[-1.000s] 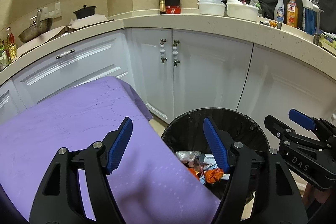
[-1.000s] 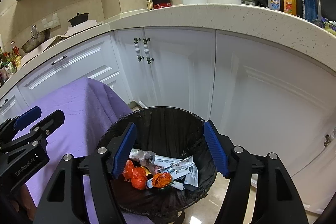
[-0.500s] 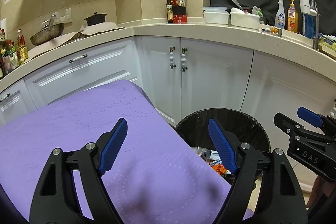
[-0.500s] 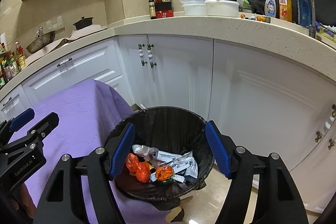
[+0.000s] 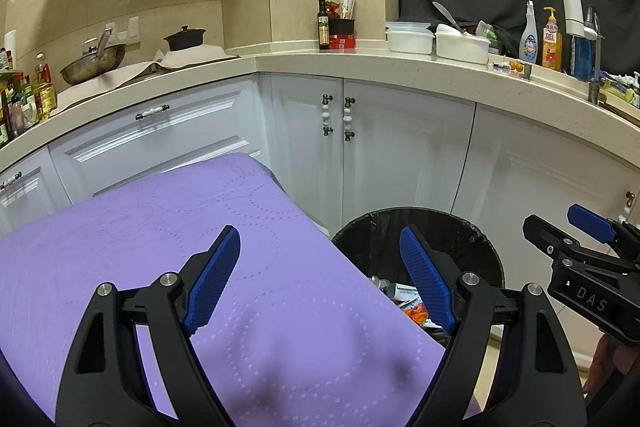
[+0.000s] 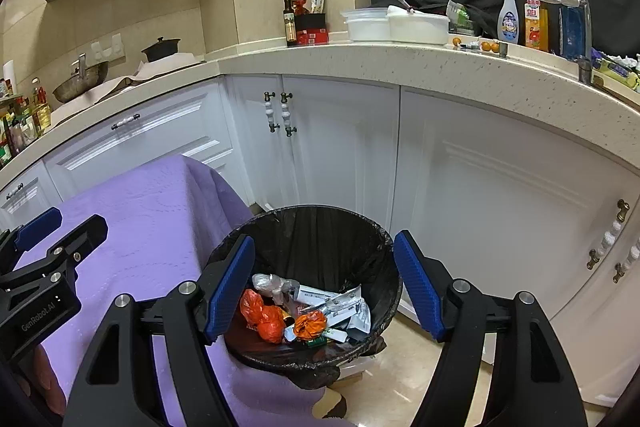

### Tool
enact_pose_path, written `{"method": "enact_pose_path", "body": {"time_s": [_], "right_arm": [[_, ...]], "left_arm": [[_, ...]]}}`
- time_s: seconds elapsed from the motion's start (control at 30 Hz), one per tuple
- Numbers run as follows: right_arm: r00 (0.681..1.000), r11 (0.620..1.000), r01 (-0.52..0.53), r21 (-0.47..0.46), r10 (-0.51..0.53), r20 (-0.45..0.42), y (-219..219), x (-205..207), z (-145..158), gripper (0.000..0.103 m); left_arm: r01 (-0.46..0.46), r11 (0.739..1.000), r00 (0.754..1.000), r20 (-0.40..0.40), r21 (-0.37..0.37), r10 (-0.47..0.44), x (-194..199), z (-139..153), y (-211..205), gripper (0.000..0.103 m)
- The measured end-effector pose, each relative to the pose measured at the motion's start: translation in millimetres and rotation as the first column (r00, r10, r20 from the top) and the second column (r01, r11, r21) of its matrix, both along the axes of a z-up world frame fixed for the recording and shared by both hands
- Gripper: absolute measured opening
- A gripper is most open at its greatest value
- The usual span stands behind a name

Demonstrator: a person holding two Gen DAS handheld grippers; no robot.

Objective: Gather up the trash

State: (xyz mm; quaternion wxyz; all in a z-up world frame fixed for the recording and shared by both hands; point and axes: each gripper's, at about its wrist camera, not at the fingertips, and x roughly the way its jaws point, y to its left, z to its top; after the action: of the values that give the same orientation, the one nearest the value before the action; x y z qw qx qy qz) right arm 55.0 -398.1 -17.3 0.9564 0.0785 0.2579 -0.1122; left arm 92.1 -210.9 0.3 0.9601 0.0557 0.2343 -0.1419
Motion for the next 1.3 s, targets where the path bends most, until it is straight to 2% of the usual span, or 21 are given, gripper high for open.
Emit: {"method": "enact_pose_path", "body": {"time_s": [1.3], "right_arm": [[1.0, 1.0, 0.009, -0.017, -0.009, -0.003, 4.0, -9.9, -2.3, 0.071]], "left_arm": [[-0.016, 1.0, 1.0, 0.003, -0.012, 0.016, -6.4, 3.4, 12.8, 0.082]]}}
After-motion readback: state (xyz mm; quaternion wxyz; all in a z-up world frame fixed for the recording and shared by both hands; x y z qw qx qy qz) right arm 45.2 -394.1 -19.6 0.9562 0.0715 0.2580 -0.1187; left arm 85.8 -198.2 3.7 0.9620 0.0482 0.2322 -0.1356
